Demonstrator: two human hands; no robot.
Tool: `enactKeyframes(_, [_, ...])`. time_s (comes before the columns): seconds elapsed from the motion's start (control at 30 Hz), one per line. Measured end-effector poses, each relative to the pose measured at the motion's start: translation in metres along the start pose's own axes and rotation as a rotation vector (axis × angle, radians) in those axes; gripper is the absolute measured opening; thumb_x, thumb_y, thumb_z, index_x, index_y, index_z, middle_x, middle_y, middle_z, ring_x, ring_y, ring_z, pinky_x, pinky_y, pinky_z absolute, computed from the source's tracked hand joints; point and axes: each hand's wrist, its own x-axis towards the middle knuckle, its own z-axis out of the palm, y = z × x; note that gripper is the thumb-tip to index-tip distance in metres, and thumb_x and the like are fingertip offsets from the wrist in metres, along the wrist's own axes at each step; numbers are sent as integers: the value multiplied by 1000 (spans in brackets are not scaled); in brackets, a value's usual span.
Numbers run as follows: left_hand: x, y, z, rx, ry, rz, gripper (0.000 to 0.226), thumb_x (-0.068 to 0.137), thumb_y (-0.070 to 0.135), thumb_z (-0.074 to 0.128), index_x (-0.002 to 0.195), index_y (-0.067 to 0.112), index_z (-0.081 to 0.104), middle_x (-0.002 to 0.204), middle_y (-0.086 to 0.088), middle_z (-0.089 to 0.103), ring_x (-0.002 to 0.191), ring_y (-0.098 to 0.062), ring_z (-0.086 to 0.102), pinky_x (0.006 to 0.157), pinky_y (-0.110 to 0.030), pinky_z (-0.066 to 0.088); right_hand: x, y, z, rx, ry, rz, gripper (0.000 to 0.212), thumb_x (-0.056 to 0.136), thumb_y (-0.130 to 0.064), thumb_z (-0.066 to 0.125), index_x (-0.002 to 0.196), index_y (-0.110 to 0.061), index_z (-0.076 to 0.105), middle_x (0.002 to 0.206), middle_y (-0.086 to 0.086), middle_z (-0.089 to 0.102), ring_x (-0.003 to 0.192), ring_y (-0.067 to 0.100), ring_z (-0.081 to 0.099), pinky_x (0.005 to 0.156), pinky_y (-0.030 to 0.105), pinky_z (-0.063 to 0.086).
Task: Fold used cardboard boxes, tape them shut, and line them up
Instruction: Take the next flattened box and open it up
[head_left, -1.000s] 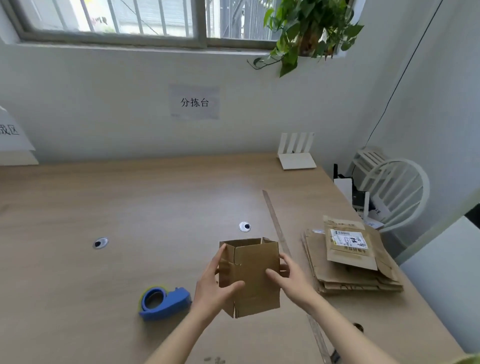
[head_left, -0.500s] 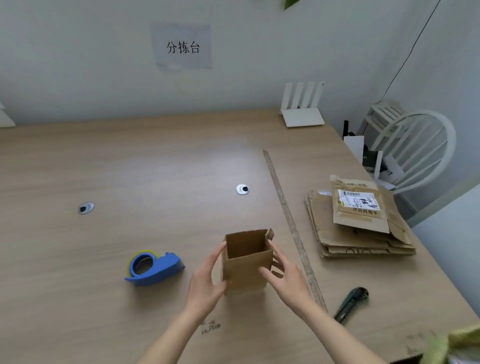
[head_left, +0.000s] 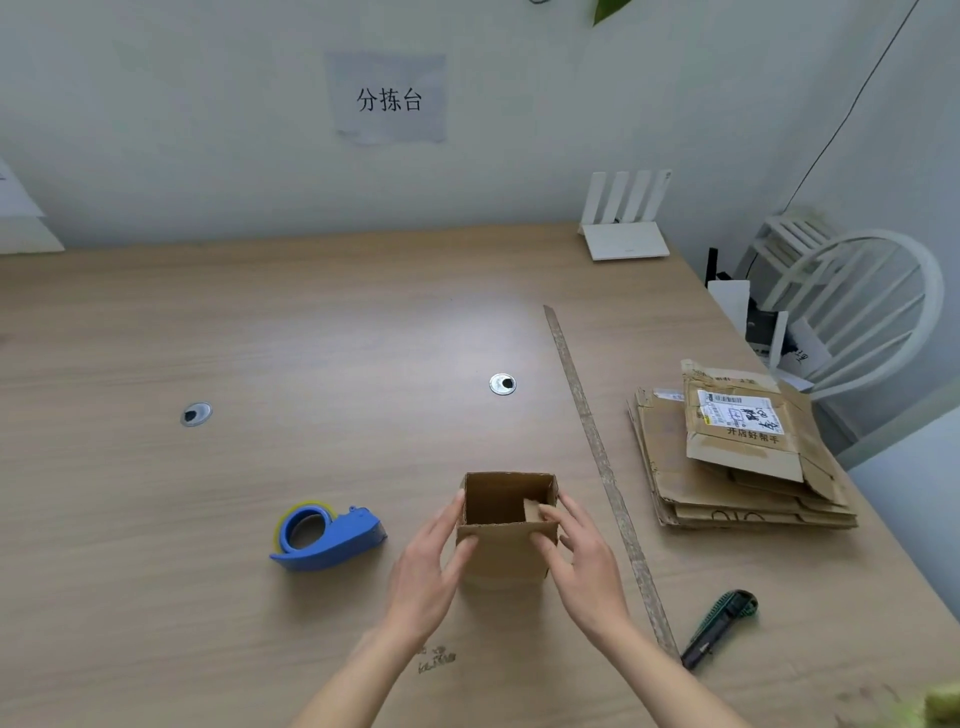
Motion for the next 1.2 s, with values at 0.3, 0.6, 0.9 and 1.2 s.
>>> enactKeyframes(0.3, [-2, -2, 6, -66, 8, 8, 57, 96, 56, 52, 149, 47, 36, 144, 29, 47, 129, 13, 43, 105, -24, 43, -7, -6, -7, -216, -151, -62, 52, 98, -53, 56, 147, -40, 47, 142, -24, 53, 130, -3, 49, 108, 24, 42])
enactKeyframes(0.6, [1, 1, 6, -22, -9, 28, 49, 98, 56, 46, 146, 52, 38, 140, 32, 48, 127, 9, 46, 98, -31, 50, 2, -18, -16, -209, -238, 44, 59, 99, -62, 43, 153, -39, 35, 141, -22, 56, 130, 1, 51, 105, 27, 42])
enactKeyframes(0.9, [1, -3, -4, 104, -92, 40, 46, 100, 58, 41, 144, 50, 43, 151, 23, 40, 137, 2, 39, 107, -21, 36, 19, -22, -23, -180, -335, 116, 78, 80, -71, 49, 152, -50, 25, 131, -35, 53, 124, 2, 48, 103, 35, 42])
enactKeyframes(1.2, [22, 5, 0, 196, -61, -21, 28, 99, 49, 52, 125, 40, 49, 124, 23, 55, 105, -8, 61, 80, -30, 51, 18, -15, -22, -236, -143, 46, 35, 94, -42, 65, 120, -49, 42, 113, -27, 63, 105, 2, 65, 87, 34, 54])
